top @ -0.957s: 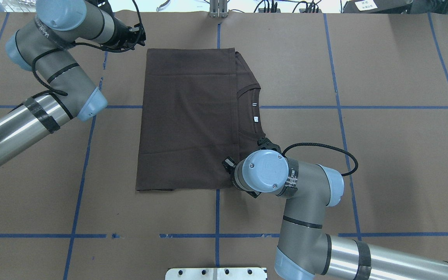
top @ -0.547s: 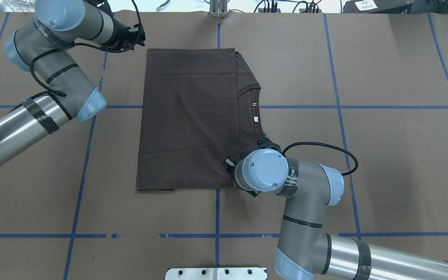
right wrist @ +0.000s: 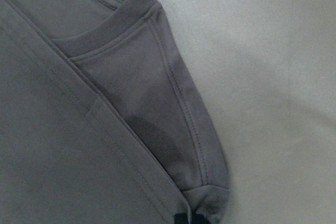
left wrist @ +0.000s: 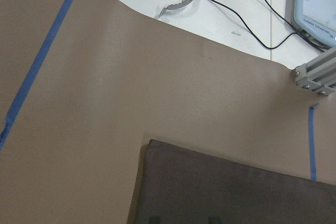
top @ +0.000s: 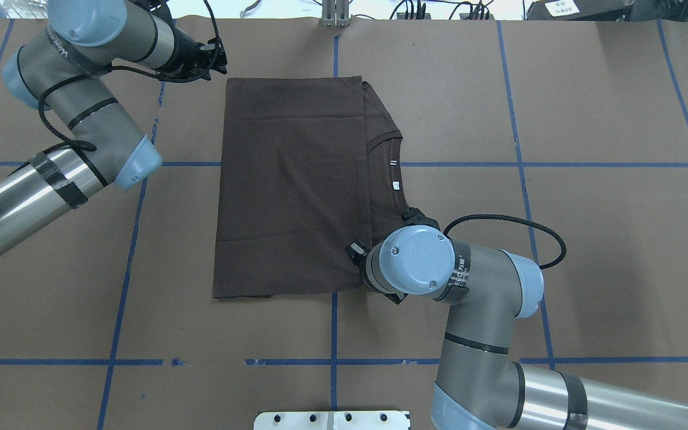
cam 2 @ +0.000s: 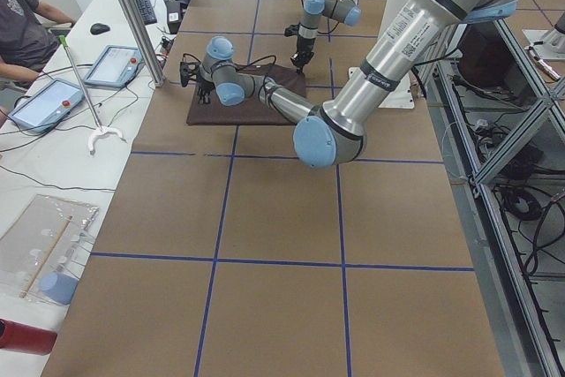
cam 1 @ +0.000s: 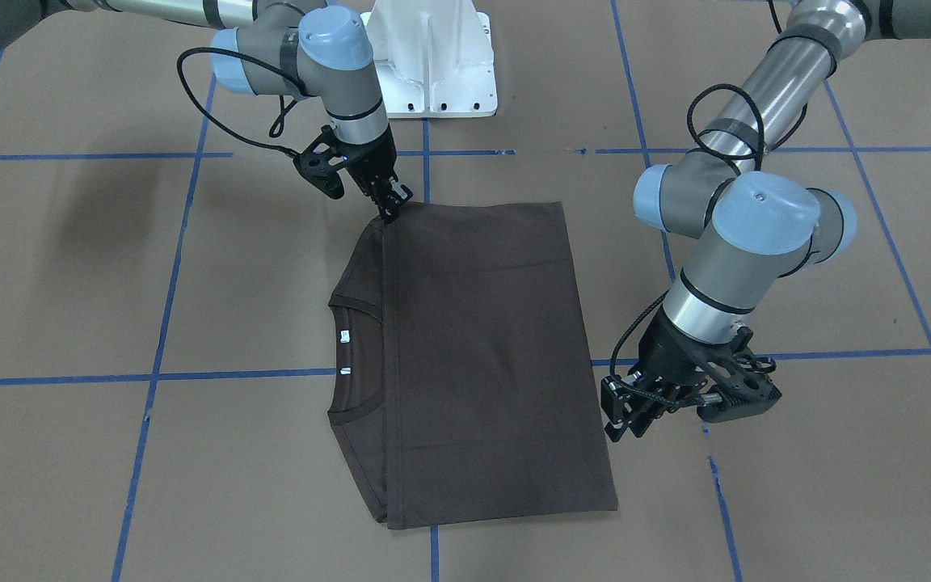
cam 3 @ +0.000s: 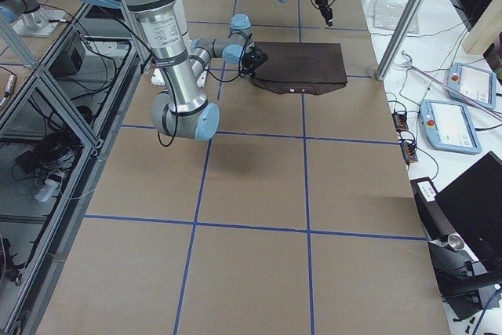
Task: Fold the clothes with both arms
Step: 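Lower both grippers to the shirt's corners nearest the robot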
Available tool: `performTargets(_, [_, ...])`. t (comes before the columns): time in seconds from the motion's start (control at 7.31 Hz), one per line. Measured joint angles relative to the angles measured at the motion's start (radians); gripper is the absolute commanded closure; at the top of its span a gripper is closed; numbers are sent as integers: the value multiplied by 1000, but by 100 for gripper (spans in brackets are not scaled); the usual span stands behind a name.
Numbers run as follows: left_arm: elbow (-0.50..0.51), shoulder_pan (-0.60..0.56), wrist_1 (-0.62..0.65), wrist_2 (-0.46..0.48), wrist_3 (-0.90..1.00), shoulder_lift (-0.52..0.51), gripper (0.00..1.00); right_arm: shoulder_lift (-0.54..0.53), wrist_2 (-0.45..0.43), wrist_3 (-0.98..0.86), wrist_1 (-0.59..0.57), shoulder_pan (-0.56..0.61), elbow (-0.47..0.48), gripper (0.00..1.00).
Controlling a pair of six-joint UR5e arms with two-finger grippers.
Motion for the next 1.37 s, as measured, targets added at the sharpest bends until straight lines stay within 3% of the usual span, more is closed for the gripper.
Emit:
performTargets(0.14, [-84,23,0,-6,-40,61,52,-9,0,0,-7,1,18,100])
performTargets(0.41, [-381,173,1,22,-234,282,46,-39,0,1,-13,-10,70,100])
performTargets(0.68, [-604,396,18,148,-431,463,43,-59,-4,2,-21,-28,99,100])
performTargets(0.96, [-688,565,133,261,-558,507,41,-62,-6,2,-24,-35,105,100])
performTargets(1.37, [-697,630,204,306,-591,507,41,-62,-6,2,-27,-37,110,100])
